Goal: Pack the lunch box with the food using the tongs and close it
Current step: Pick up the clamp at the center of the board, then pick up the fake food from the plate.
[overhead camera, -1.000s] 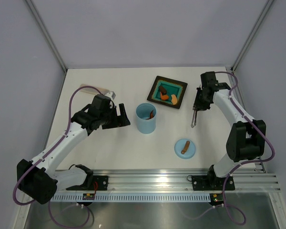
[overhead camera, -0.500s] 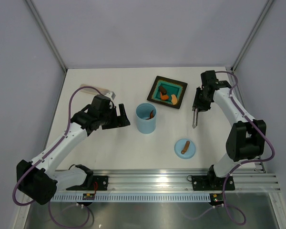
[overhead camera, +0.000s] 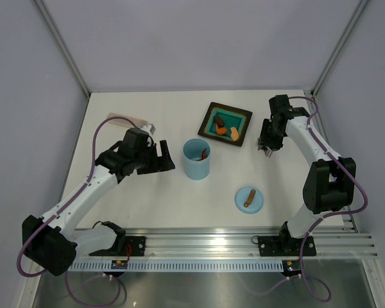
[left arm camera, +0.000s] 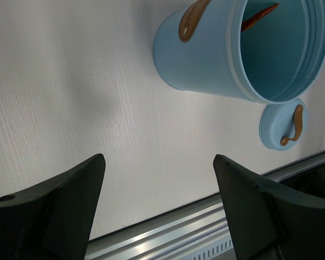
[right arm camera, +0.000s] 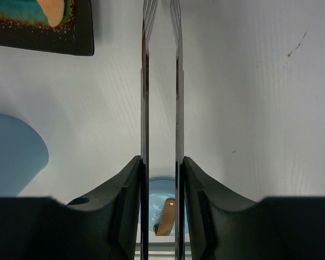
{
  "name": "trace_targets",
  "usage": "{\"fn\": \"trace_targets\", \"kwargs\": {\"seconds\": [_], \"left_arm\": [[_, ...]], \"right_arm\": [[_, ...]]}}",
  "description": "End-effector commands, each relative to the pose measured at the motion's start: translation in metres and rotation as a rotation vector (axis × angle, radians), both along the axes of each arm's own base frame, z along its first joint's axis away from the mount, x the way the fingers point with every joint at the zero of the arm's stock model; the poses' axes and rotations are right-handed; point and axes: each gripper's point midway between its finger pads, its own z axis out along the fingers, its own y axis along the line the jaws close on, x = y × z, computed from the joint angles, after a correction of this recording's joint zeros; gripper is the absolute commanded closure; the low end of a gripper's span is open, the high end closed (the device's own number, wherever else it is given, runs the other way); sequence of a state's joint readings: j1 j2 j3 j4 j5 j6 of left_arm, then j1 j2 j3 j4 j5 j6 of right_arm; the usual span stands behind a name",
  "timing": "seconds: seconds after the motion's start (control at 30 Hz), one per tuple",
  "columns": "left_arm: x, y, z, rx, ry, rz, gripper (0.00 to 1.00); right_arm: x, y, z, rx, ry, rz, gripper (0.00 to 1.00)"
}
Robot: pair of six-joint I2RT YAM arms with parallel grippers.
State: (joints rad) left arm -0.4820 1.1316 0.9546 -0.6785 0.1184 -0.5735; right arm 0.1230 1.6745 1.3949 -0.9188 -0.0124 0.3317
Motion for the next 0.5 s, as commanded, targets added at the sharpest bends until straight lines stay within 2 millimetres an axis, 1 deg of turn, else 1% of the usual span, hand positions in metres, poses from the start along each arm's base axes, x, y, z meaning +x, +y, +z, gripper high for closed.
{"fn": "trace_targets", "kwargs": {"seconds": [0.0,0.1,0.23,0.37,0.43,0.47], "left_arm": [[0.005,0.001,0.010,-0.019,-0.057,-0.004,0.15],[0.005,0.001,0.010,-0.018,-0.060,-0.004,0.15],[0.005,0.000,0.010,-0.018,-0.058,-0.004,0.15],[0.007,0.002,0.011,-0.010,-0.062,0.003,0.15],[0.009,0.003,0.012,-0.009,-0.063,0.008,0.15],[0.009,0.004,0.012,-0.010,-0.064,0.012,0.15]], "right_arm": [[0.007,0.000,0.013,0.005,-0.034,0.014,0.59],[0.007,-0.001,0.020,0.002,-0.053,0.012,0.59],[0.008,-0.001,0.040,0.007,-0.105,0.013,0.60],[0.013,0.005,0.070,0.036,-0.186,0.027,0.60],[0.014,0.009,0.080,0.041,-0.210,0.037,0.60],[0.017,0.014,0.089,0.045,-0.234,0.051,0.60]]}}
